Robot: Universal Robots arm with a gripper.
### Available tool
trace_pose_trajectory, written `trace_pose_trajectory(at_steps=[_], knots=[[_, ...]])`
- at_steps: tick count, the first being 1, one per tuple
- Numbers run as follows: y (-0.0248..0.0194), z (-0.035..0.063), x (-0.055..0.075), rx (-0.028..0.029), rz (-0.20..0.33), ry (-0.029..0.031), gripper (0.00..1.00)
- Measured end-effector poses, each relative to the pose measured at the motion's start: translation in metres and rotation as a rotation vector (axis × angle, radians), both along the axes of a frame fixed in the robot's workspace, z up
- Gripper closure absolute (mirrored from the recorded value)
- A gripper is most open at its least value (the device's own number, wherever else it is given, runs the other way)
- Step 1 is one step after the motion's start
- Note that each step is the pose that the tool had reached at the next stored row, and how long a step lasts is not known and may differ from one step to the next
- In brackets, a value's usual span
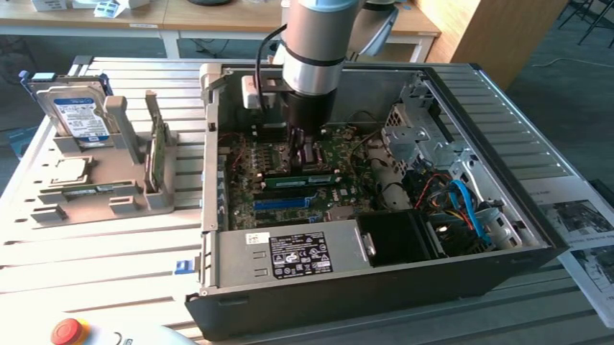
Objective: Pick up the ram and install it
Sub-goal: 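Press down the ram until it locks into place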
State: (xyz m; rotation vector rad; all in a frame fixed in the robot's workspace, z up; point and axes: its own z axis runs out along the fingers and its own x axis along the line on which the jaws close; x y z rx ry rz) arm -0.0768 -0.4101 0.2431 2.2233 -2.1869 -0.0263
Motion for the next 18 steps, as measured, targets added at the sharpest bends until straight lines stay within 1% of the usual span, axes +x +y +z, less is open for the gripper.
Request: trace_pose_trajectory(at_steps=[4, 12, 18], knots=[[0.0, 0.008, 0.0, -0.0001, 0.0, 0.0028, 0.9], [0.0, 0.0213, 0.003, -0.0001, 0.0, 0.0176, 0.9], [0.0, 0.0341, 0.004, -0.0001, 0.0, 0.0286, 0.9]])
